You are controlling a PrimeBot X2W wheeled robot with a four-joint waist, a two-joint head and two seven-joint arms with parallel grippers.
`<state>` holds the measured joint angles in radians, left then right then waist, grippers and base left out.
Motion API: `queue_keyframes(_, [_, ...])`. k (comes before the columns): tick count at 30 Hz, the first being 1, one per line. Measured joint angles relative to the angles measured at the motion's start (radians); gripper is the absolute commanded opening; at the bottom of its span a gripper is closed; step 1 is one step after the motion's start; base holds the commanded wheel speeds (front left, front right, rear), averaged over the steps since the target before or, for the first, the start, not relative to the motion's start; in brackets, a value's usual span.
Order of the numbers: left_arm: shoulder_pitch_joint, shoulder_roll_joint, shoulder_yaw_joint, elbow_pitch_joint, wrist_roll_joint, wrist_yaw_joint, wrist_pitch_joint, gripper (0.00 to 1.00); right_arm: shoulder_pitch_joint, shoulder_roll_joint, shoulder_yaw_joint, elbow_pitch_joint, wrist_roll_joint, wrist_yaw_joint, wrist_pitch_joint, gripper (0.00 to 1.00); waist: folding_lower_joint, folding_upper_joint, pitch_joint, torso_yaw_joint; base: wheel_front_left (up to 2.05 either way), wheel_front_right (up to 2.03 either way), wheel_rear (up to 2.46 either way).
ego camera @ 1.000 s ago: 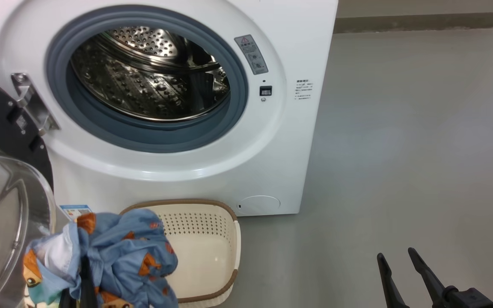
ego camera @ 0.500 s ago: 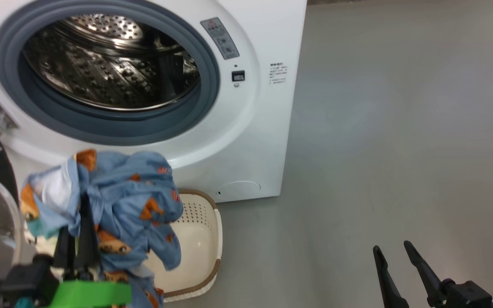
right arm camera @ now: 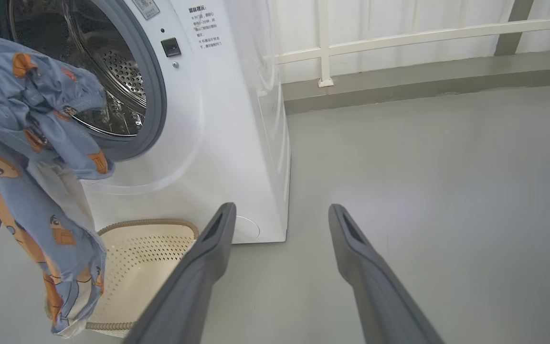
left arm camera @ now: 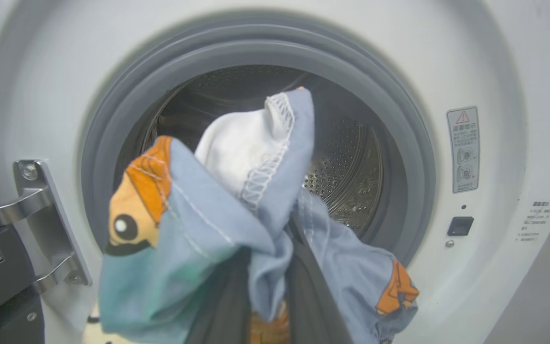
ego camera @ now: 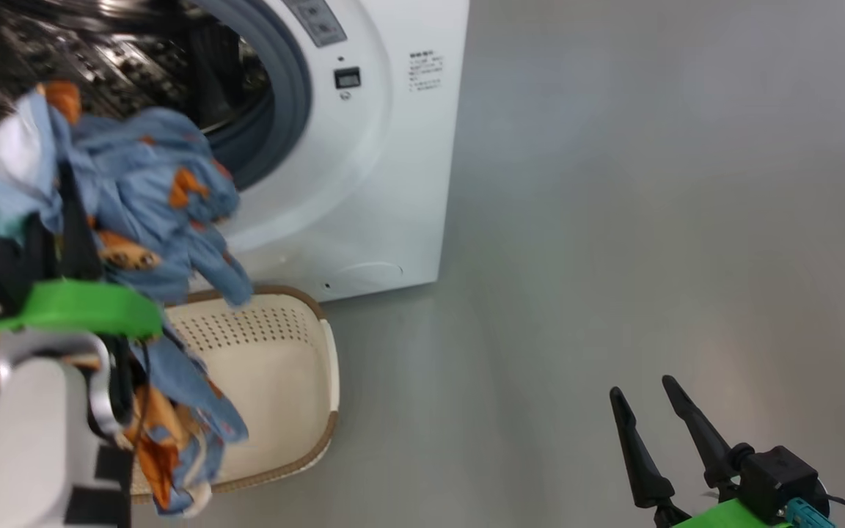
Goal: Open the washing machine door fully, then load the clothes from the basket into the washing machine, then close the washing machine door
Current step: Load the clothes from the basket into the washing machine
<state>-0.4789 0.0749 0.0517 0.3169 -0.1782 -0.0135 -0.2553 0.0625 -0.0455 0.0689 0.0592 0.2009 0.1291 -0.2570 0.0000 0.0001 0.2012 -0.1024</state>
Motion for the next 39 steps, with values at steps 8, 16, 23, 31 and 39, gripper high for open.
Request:
queue_keyframes(8, [-0.253,0.049,0.024,0.162,0.053,0.005,0.000,0.00,-0.053,0.000,0.037,0.002,0.010,0.000,0.000,1.00,0.0000,0.0000,0.110,-0.045,0.00,0.00,0.00])
queue_keyframes(16, [-0.449,0.094,0.033,0.334,0.089,0.026,0.000,0.00,-0.126,-0.001,0.084,0.005,0.043,0.000,0.000,1.00,0.0000,0.0000,0.234,-0.093,0.00,0.00,0.00])
queue_keyframes(23, [-0.615,0.131,0.036,0.435,0.105,0.045,0.000,0.00,-0.172,-0.001,0.120,0.008,0.049,0.000,0.000,1.00,0.0000,0.0000,0.347,-0.134,0.00,0.00,0.00])
queue_keyframes(31, [-0.721,0.182,0.050,0.454,0.122,0.071,0.000,0.00,-0.181,-0.014,0.135,0.008,0.049,0.000,0.000,1.00,0.0000,0.0000,0.421,-0.157,0.00,0.00,0.00])
queue_keyframes(39, [-0.800,0.209,0.070,0.425,0.121,0.080,0.000,0.00,-0.169,-0.025,0.145,-0.009,0.056,0.000,0.000,1.00,0.0000,0.0000,0.441,-0.163,0.00,0.00,0.00])
